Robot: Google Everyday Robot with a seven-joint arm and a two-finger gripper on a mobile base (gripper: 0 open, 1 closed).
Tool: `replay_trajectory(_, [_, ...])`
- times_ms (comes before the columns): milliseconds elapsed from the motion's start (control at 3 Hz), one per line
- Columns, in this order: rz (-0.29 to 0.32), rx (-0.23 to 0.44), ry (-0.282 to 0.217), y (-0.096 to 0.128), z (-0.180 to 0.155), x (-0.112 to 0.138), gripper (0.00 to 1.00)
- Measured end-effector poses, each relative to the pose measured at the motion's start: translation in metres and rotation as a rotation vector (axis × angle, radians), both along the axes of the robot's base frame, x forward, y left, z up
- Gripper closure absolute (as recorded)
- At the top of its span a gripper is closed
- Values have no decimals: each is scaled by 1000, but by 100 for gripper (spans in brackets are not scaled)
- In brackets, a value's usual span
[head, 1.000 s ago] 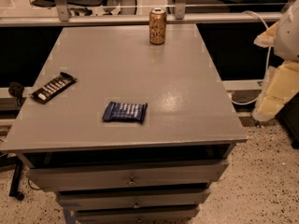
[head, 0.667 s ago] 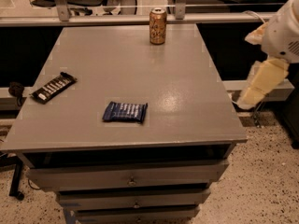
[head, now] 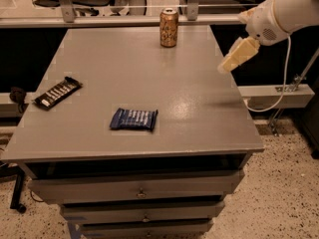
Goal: Move orange can near rxbar blueberry
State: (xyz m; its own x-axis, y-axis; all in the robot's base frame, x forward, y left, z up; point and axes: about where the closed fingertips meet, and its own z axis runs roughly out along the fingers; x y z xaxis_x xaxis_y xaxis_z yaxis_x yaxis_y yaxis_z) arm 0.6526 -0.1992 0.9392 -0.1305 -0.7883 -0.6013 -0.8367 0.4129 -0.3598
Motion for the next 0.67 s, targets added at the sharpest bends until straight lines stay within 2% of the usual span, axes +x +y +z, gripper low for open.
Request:
replay_trajectory(333, [3, 118, -56, 13, -12, 71, 0])
replay_trajectory(667, [-9, 211, -90, 33, -26, 132, 0])
